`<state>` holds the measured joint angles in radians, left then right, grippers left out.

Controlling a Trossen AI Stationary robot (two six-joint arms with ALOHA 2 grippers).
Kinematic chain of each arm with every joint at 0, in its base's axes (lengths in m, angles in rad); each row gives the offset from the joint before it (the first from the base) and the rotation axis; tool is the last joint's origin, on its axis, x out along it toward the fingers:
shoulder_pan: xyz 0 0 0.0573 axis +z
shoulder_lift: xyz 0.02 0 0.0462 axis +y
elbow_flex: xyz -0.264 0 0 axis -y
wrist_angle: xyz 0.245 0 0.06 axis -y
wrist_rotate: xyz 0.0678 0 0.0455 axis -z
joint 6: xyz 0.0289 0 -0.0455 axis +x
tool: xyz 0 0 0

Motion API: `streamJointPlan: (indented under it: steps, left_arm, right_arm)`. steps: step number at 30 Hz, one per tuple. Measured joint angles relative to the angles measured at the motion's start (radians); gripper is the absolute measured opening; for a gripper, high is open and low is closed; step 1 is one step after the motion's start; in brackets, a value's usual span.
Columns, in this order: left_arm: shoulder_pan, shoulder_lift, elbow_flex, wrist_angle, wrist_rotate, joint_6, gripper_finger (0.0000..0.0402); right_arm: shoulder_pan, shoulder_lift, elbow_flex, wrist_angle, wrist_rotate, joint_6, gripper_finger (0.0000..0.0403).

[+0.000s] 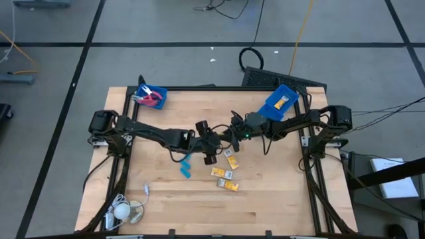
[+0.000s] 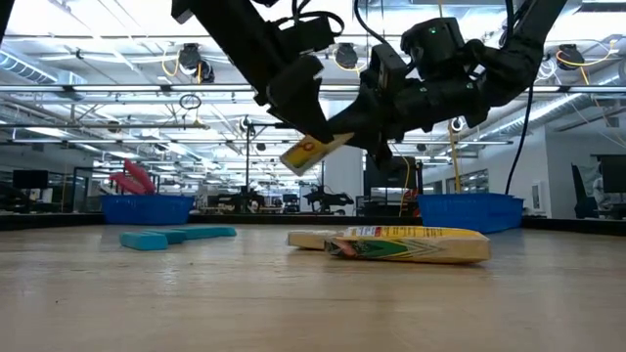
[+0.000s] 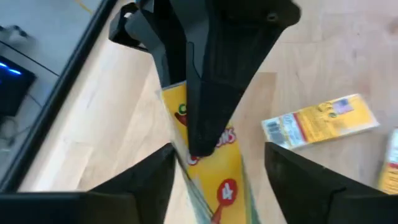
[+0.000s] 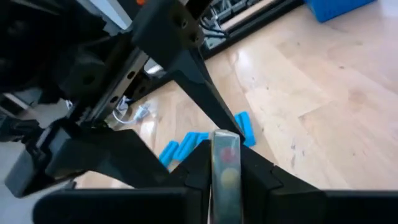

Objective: Pick & Place School Supplies
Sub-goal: Put the yellow crayon box into the top right blue basket

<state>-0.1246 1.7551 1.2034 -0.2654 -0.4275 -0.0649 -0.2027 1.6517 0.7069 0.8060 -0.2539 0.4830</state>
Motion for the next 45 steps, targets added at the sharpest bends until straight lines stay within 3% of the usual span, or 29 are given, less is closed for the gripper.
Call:
streamJointPlan:
  steps: [6, 12, 18, 24, 28, 32, 35, 39, 45]
  left_arm:
    - [0.002, -0.061, 0.0, 0.003, -0.008, -0.005, 0.0298]
    - [-0.005, -0.143, 0.0, 0.009, 0.021, -0.008, 0.032]
    - [-0.019, -0.206, -0.062, 0.143, 0.099, 0.062, 0.0324]
    - [0.017, -0.219, -0.26, 0.447, 0.119, 0.048, 0.0324]
    - [0.056, -0.218, -0.363, 0.602, 0.119, -0.021, 0.0324]
    - [0.082, -0.218, -0.411, 0.655, 0.117, -0.072, 0.0324]
    - [0.093, -0.219, -0.41, 0.658, 0.12, -0.076, 0.0324]
    - [0.097, -0.219, -0.41, 0.658, 0.122, -0.076, 0.0324]
    - [0.097, -0.219, -0.41, 0.652, 0.123, -0.076, 0.0324]
  right_arm:
    - [-0.005, -0.011, 0.004, 0.004, 0.02, -0.01, 0.0028]
    - [-0.009, -0.06, 0.004, -0.083, 0.03, -0.041, 0.0037]
    - [-0.029, -0.217, 0.003, -0.315, 0.043, -0.136, 0.0028]
    - [-0.035, -0.416, 0.003, -0.617, 0.296, -0.237, 0.0034]
    - [-0.035, -0.533, 0.003, -0.842, 0.569, -0.309, 0.0031]
    - [-0.043, -0.604, 0.002, -1.032, 0.901, -0.352, 0.0028]
    - [-0.08, -0.624, 0.002, -1.131, 1.065, -0.37, 0.0034]
    - [-0.182, -0.615, 0.001, -1.195, 1.095, -0.376, 0.0033]
    - [-0.367, -0.587, -0.066, -1.133, 1.087, -0.429, 0.003]
